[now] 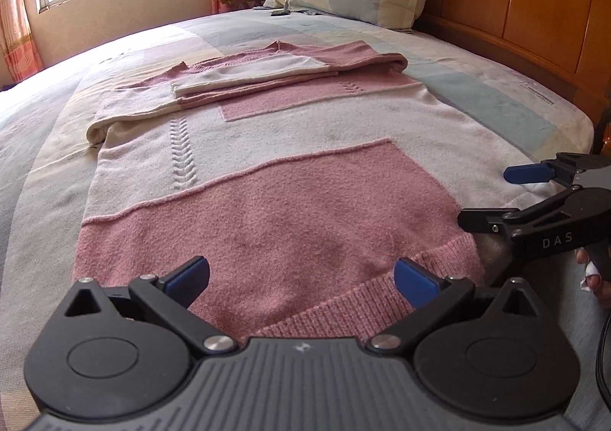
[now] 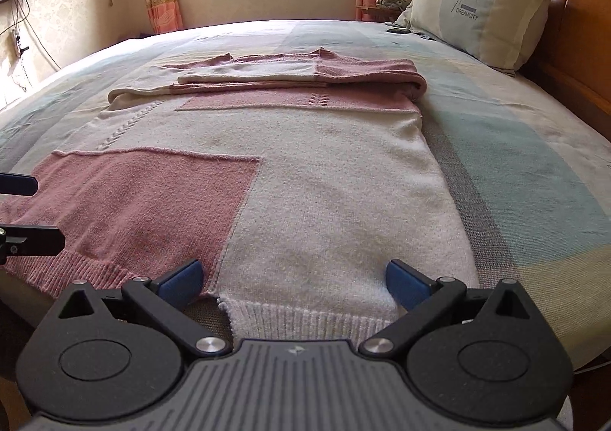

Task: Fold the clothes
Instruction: 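Move both open grippers toward the pink ribbed hem of the sweater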

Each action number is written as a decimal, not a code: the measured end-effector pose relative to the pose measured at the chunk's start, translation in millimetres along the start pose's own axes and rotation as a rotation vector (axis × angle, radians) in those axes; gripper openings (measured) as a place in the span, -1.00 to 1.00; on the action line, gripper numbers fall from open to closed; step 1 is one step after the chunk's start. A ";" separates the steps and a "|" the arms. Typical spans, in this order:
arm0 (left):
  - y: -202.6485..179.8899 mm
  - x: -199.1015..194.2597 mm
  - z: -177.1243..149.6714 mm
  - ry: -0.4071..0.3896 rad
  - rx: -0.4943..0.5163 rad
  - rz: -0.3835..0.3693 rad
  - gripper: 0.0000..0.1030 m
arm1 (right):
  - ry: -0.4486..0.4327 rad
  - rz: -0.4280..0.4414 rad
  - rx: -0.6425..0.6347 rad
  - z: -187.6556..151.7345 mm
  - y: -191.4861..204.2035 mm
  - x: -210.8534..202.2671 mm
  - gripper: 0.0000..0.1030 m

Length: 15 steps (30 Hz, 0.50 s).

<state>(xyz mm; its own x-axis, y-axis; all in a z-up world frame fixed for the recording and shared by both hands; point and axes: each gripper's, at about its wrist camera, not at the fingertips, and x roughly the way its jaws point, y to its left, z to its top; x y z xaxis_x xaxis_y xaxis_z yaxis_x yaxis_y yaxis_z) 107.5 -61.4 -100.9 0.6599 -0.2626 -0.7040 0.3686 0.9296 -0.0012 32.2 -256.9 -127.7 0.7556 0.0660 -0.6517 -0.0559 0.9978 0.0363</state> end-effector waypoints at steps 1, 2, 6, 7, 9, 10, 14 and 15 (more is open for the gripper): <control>2.0 3.5 -3.9 0.017 -0.025 0.005 0.99 | -0.001 0.001 -0.002 -0.5 -0.3 -0.5 1.00; 3.9 3.1 -8.6 0.004 -0.034 0.006 0.99 | -0.003 0.001 -0.003 -0.9 -0.5 -0.9 1.00; 8.4 -6.1 -21.0 -0.034 0.016 -0.016 0.99 | -0.005 -0.004 -0.009 -1.8 -0.6 -1.9 1.00; 9.9 -7.6 -21.9 -0.031 0.021 -0.017 0.99 | -0.008 -0.009 -0.010 -2.4 -0.4 -2.2 1.00; 13.1 -8.7 -21.1 -0.022 0.005 -0.014 0.99 | -0.013 -0.014 -0.014 -3.2 0.7 -2.2 1.00; 14.5 -8.4 -19.4 -0.015 -0.010 -0.012 0.99 | -0.012 -0.016 -0.015 -2.9 1.2 -2.0 1.00; 15.5 -6.8 -13.1 -0.005 -0.055 0.020 0.99 | -0.009 -0.018 -0.015 -2.6 2.1 -1.8 1.00; 14.3 -6.1 -11.9 -0.002 -0.045 0.026 0.99 | -0.008 -0.018 -0.015 -2.6 2.2 -1.9 1.00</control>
<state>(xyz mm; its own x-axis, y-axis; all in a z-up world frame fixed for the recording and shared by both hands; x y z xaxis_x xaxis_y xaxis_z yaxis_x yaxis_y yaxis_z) 101.0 -43.4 -105.1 0.6704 -0.2382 -0.7028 0.3209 0.9470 -0.0149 29.0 -254.9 -128.4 0.7620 0.0479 -0.6458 -0.0518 0.9986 0.0129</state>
